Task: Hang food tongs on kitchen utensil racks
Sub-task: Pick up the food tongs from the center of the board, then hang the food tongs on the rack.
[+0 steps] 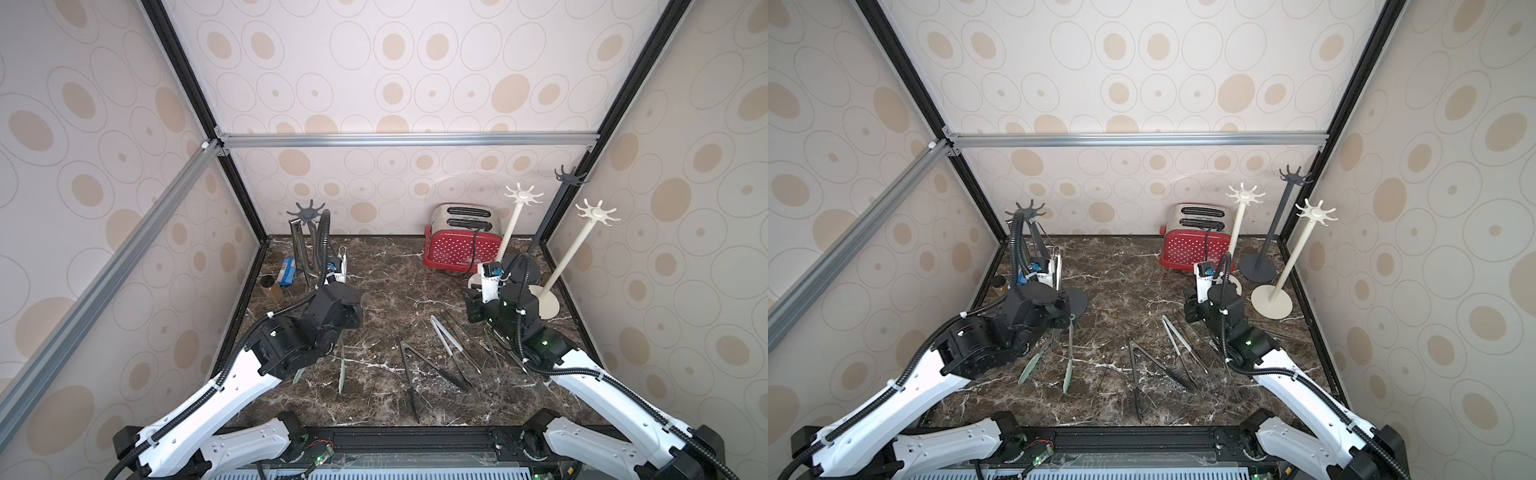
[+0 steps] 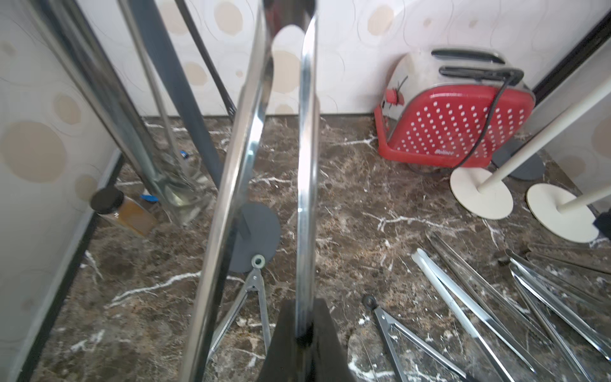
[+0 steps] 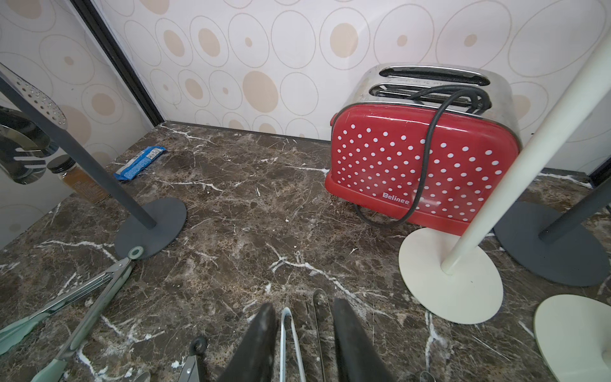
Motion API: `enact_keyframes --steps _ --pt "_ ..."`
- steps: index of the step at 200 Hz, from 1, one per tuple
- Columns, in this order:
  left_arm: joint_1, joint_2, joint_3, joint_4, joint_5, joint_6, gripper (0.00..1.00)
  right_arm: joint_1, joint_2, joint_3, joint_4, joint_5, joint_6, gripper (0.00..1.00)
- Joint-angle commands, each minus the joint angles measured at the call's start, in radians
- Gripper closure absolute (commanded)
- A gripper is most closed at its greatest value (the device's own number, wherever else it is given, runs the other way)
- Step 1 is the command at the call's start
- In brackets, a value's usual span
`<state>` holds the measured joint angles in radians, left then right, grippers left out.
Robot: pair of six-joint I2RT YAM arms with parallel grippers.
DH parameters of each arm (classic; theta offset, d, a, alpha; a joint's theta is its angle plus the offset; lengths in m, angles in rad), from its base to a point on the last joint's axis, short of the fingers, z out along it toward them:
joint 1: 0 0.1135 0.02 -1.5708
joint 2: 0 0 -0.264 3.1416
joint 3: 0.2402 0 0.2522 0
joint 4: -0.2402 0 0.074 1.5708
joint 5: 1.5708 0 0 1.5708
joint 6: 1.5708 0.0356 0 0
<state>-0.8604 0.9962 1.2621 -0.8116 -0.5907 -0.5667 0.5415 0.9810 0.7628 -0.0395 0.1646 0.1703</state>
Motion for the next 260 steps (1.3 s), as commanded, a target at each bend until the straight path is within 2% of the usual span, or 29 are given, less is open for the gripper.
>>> enact_keyframes --steps 1,56,84,97,142,172,184,242,260 --pt "-0.009 -0.050 0.072 -0.081 -0.127 0.063 1.00 -0.012 0.004 0.011 0.003 -0.020 -0.008 0.68" --pt "0.009 -0.140 0.178 -0.188 -0.206 0.054 1.00 -0.033 0.019 0.024 -0.011 -0.079 -0.026 0.69" --pt "0.034 -0.137 0.213 -0.213 -0.184 0.060 1.00 -0.037 0.037 0.029 -0.010 -0.100 -0.042 0.69" --pt "0.075 -0.122 0.225 -0.217 -0.131 0.073 1.00 -0.040 0.047 0.030 -0.006 -0.108 -0.046 0.69" --pt "0.278 -0.054 0.240 -0.156 0.172 0.150 1.00 -0.052 0.091 0.037 0.009 -0.143 -0.061 0.69" --pt "0.491 -0.023 0.197 -0.043 0.517 0.182 1.00 -0.058 0.117 0.041 0.024 -0.155 -0.069 0.69" --pt "0.549 -0.015 0.185 -0.011 0.607 0.195 1.00 -0.060 0.128 0.041 0.029 -0.158 -0.073 0.69" --pt "0.566 -0.024 0.146 0.042 0.611 0.252 1.00 -0.066 0.170 0.041 0.050 -0.164 -0.086 0.69" --pt "0.566 -0.041 0.120 0.059 0.577 0.257 1.00 -0.067 0.184 0.043 0.055 -0.166 -0.090 0.69"
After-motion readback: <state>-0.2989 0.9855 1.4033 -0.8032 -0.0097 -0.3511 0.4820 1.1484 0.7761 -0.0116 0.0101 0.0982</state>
